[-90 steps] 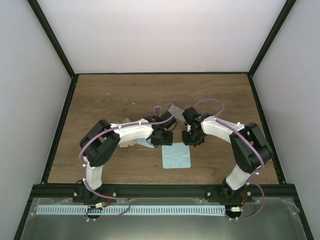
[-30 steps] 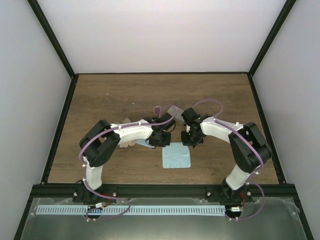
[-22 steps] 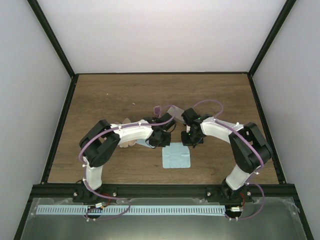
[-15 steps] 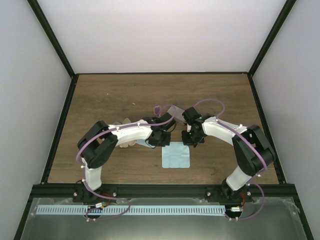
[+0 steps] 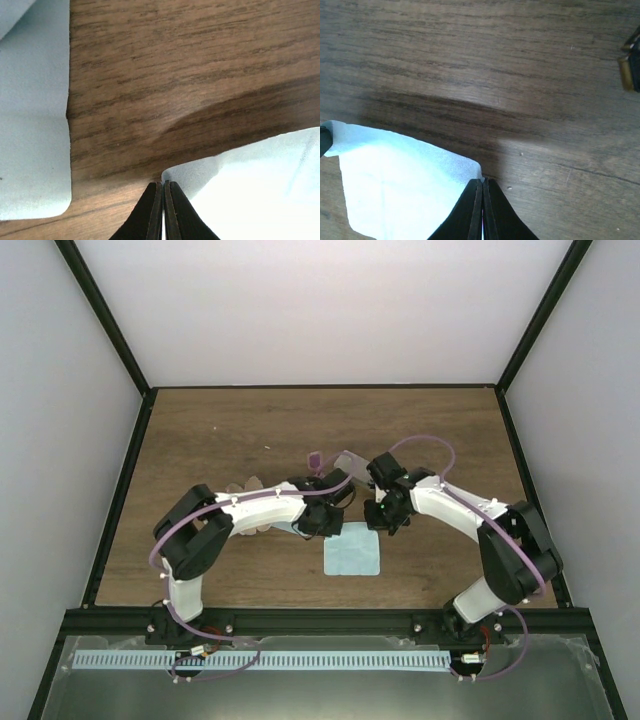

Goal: Organize the sunglasses
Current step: Fold the glasses cleaning cloth at the center of the board.

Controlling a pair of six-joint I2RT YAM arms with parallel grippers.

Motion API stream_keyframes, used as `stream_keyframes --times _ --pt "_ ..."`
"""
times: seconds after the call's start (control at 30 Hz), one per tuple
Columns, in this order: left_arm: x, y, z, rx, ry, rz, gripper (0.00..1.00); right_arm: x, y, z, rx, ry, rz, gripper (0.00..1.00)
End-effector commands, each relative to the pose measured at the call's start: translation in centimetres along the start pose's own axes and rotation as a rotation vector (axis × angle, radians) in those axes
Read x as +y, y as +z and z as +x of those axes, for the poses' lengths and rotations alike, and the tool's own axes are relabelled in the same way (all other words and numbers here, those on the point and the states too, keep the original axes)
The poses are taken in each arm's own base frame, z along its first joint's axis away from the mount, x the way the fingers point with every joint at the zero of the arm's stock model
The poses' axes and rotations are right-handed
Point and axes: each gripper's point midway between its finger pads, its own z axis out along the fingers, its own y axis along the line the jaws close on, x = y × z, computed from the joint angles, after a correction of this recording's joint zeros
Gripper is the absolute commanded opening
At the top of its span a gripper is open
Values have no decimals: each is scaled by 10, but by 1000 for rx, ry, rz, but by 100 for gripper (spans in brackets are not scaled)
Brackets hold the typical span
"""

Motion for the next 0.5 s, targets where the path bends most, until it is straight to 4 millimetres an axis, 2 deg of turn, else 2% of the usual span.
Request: stream_keyframes --times 0.0,0.3,0.47 --pt "-1 -18 1 -28 14 6 4 4 -7 9 0 4 -15 1" --pt "-3 -30 2 -41 15 32 4 9 -6 30 32 -11 -14 1" --pt "-6 -30 9 -20 35 48 4 10 -10 32 26 -4 -18 1"
